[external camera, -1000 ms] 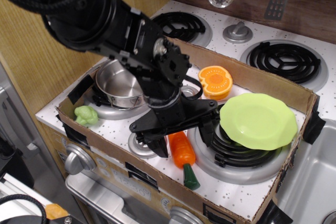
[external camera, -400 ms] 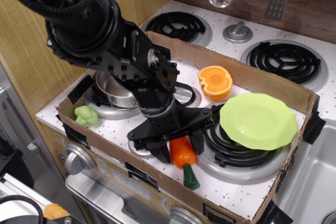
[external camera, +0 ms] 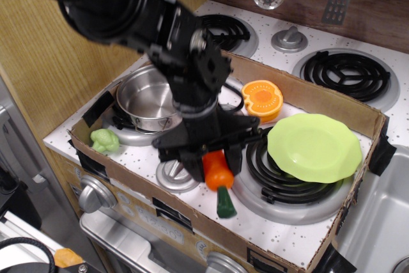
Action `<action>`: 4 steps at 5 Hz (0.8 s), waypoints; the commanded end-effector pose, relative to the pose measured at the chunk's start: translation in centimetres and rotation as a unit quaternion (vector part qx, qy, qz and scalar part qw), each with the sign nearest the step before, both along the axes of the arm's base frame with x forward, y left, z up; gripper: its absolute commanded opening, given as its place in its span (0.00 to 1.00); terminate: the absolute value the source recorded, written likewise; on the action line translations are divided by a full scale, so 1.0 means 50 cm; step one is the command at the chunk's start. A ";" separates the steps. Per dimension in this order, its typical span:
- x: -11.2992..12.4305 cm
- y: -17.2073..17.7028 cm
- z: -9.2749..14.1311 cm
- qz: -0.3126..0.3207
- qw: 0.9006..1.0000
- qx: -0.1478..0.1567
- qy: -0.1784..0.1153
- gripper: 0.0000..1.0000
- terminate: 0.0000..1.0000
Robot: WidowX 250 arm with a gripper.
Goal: Put carrot on plate
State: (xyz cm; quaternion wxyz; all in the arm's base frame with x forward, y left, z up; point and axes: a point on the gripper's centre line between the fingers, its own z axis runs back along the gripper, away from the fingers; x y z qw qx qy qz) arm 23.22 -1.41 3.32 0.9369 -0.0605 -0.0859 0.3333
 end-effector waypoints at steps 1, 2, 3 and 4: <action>0.077 -0.018 0.101 -0.073 0.997 0.031 -0.007 0.00 0.00; 0.115 -0.050 0.102 -0.121 0.992 0.031 0.000 0.00 0.00; 0.141 -0.097 0.106 -0.132 0.991 0.024 0.010 0.00 0.00; 0.159 -0.133 0.106 -0.139 0.990 0.018 0.017 0.00 0.00</action>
